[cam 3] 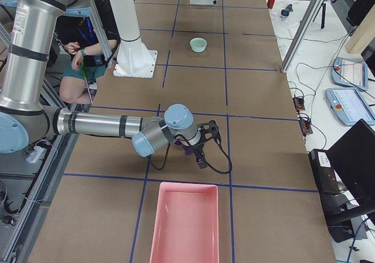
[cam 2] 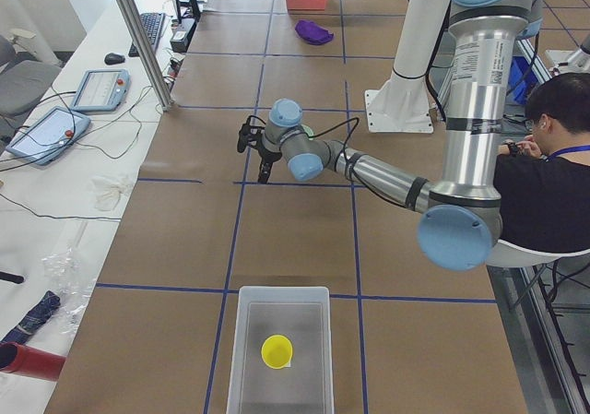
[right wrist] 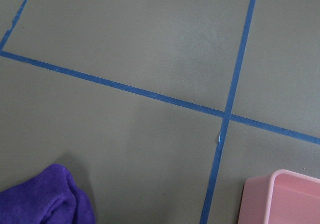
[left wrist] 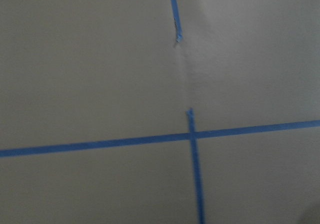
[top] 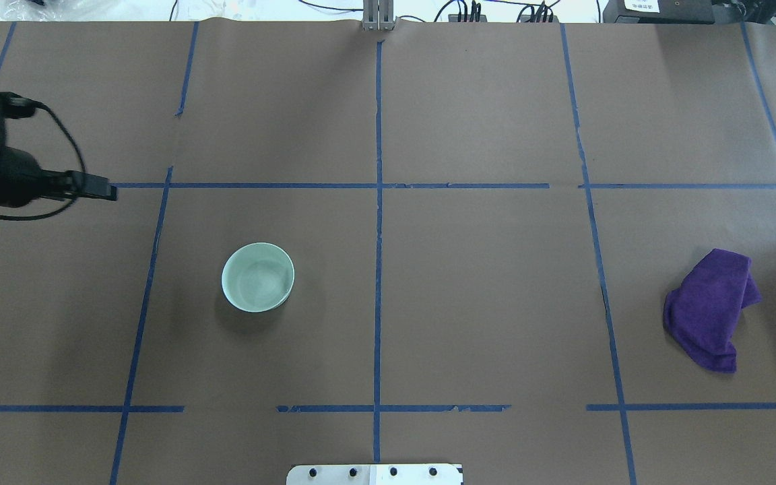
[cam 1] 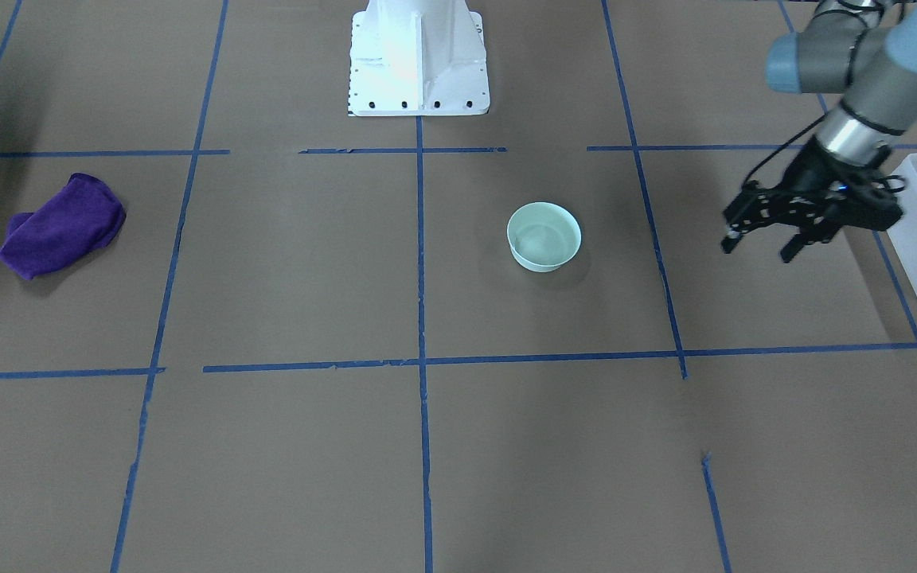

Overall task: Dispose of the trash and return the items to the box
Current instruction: 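Reach the left gripper to the pale green bowl and grasp its rim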

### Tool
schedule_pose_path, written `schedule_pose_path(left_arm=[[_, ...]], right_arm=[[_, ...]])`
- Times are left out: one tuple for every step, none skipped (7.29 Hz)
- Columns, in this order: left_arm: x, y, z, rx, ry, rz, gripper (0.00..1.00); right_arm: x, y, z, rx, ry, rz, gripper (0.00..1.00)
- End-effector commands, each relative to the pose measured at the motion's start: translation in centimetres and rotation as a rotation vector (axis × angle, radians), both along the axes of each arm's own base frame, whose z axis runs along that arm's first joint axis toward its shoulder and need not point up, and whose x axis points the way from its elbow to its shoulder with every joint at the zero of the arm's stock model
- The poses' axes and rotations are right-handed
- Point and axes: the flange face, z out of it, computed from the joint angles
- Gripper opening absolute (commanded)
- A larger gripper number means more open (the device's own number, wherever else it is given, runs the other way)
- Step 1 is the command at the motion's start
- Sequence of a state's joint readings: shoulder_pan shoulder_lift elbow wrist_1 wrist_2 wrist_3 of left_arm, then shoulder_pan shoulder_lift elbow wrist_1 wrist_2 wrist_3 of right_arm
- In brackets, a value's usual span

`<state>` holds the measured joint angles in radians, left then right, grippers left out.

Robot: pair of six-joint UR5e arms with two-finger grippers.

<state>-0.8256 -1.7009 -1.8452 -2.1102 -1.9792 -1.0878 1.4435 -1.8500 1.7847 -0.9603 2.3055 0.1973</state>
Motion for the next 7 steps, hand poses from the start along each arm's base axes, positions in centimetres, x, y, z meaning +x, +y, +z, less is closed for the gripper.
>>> schedule_pose_path(left_arm=[[16.2,3.9,-8.5,-0.193,-0.053,-0.036,0.81],[16.7,4.4,-8.3,-0.199,-0.055,-0.030,0.81],[16.7,4.4,-8.2,-0.197,-0.058,-0.029,0.81],[16.8,4.5,-8.1,-0.196,-0.060,-0.026,0.79],[16.6,5.0,-6.6,-0.202,-0.075,-0.020,0.76],[16.8,5.4,-5.9,-0.197,-0.067,-0.014,0.73],[17.6,6.1,-5.6,-0.200,-0.072,-0.001,0.40]], right_arm=[[0.0,0.0,0.0,-0.001,0.000,0.000,1.00],[0.0,0.0,0.0,-0.001,0.000,0.000,1.00],[0.0,0.0,0.0,-0.001,0.000,0.000,1.00],[0.0,0.0,0.0,-0.001,0.000,0.000,1.00],[0.0,0.0,0.0,-0.001,0.000,0.000,1.00],[0.0,0.0,0.1,-0.001,0.001,-0.001,1.00],[0.0,0.0,0.1,-0.001,0.000,0.000,1.00]])
